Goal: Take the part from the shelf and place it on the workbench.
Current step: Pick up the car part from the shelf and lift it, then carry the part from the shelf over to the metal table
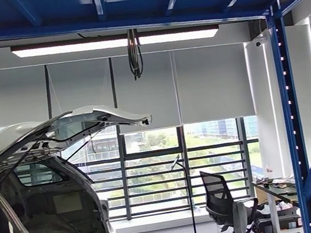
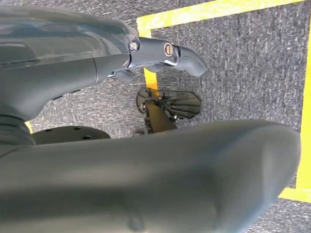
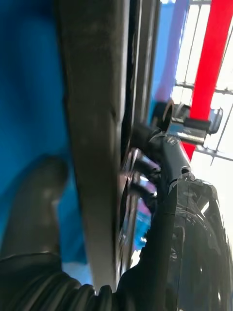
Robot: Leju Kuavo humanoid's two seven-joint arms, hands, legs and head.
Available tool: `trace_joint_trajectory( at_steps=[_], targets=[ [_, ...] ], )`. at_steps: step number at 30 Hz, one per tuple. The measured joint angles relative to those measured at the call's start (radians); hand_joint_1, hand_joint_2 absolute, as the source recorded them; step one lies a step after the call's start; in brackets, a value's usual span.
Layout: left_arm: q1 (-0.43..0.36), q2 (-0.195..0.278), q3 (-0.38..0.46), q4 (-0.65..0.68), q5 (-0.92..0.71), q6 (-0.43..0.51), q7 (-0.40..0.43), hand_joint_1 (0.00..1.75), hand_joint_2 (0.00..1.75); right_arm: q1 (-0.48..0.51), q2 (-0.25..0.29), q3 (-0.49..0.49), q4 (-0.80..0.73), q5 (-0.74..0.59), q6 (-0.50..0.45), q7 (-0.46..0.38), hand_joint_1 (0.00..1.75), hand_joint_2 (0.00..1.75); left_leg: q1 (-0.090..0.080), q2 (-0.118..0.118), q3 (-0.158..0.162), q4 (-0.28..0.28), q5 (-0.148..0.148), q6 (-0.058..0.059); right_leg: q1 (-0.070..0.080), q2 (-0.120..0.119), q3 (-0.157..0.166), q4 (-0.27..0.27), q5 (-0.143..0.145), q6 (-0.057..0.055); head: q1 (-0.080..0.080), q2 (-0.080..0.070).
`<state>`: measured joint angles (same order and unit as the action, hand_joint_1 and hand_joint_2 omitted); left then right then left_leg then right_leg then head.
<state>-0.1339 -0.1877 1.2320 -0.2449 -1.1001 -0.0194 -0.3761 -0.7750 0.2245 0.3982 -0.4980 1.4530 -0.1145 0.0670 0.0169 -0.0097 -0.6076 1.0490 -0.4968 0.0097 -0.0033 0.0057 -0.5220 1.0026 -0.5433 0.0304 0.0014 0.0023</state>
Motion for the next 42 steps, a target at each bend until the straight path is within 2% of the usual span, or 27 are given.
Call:
trace_joint_trajectory(
  at_steps=[13,17,22,27,29,31,36,39,42],
  targets=[
    [0.005,0.0,0.0,0.0,-0.005,0.032,-0.02,0.0,0.0,0.029,-0.034,0.004,-0.031,0.047,-0.058,0.047,1.75,1.75,0.0,0.0,0.001,0.0,0.0,0.0,0.0,0.0,0.001,0.0,0.0,0.0,0.0,0.0],
    [0.006,0.0,-0.002,0.0,-0.011,0.062,-0.036,0.0,1.75,0.049,-0.04,0.004,-0.065,0.051,-0.059,0.045,1.75,1.75,0.0,0.0,0.001,0.0,0.0,0.0,0.0,0.0,0.001,0.0,0.0,0.0,0.0,0.0],
    [0.006,0.0,-0.002,0.0,-0.004,0.096,-0.044,0.0,1.75,0.081,-0.046,0.004,-0.135,0.049,-0.051,0.019,1.75,1.75,0.0,0.0,0.0,0.0,0.0,0.0,0.0,0.0,0.001,0.0,0.0,0.0,0.0,0.0],
    [0.01,0.003,0.004,0.0,0.036,0.104,-0.015,0.0,1.75,0.124,-0.037,0.025,-0.313,-0.035,0.009,-0.059,1.75,1.75,0.0,0.0,-0.001,0.0,0.0,0.0,0.0,0.001,-0.001,0.001,0.0,0.0,0.0,0.0],
    [0.013,0.005,0.011,0.0,0.051,0.094,-0.012,0.0,1.75,0.138,-0.028,0.042,-0.411,-0.137,0.045,-0.103,1.75,1.75,0.0,0.0,-0.002,0.0,0.0,0.0,0.0,0.001,-0.002,0.001,0.0,0.0,0.0,0.0],
    [0.018,0.007,0.019,0.0,0.064,0.075,-0.016,0.0,1.75,0.152,-0.022,0.058,-0.517,-0.295,0.09,-0.149,1.75,1.75,0.0,0.0,-0.002,0.0,0.0,0.0,0.0,0.0,-0.002,0.001,-0.001,-0.001,0.0,0.0],
    [0.025,0.014,0.044,0.0,0.106,0.003,-0.027,0.0,1.75,0.199,-0.02,0.07,-0.766,-0.833,0.222,-0.306,1.75,1.75,0.0,0.0,-0.002,0.0,0.0,0.0,0.0,0.0,-0.003,0.001,-0.001,-0.002,0.0,0.0],
    [0.027,0.018,0.063,0.0,0.137,-0.04,-0.073,0.0,1.75,0.269,-0.02,0.069,-0.923,-1.144,0.288,-0.407,1.75,1.75,0.0,0.0,-0.002,0.0,0.0,0.0,0.0,0.0,-0.003,0.001,-0.001,-0.002,0.0,0.0],
    [0.029,0.022,0.077,0.0,0.142,-0.04,-0.136,0.0,1.75,0.351,-0.028,0.069,-1.063,-1.345,0.363,-0.424,1.75,1.75,0.0,0.0,-0.002,0.0,-0.001,0.0,0.0,0.0,-0.003,0.001,-0.001,-0.002,0.0,0.0]
  ],
)
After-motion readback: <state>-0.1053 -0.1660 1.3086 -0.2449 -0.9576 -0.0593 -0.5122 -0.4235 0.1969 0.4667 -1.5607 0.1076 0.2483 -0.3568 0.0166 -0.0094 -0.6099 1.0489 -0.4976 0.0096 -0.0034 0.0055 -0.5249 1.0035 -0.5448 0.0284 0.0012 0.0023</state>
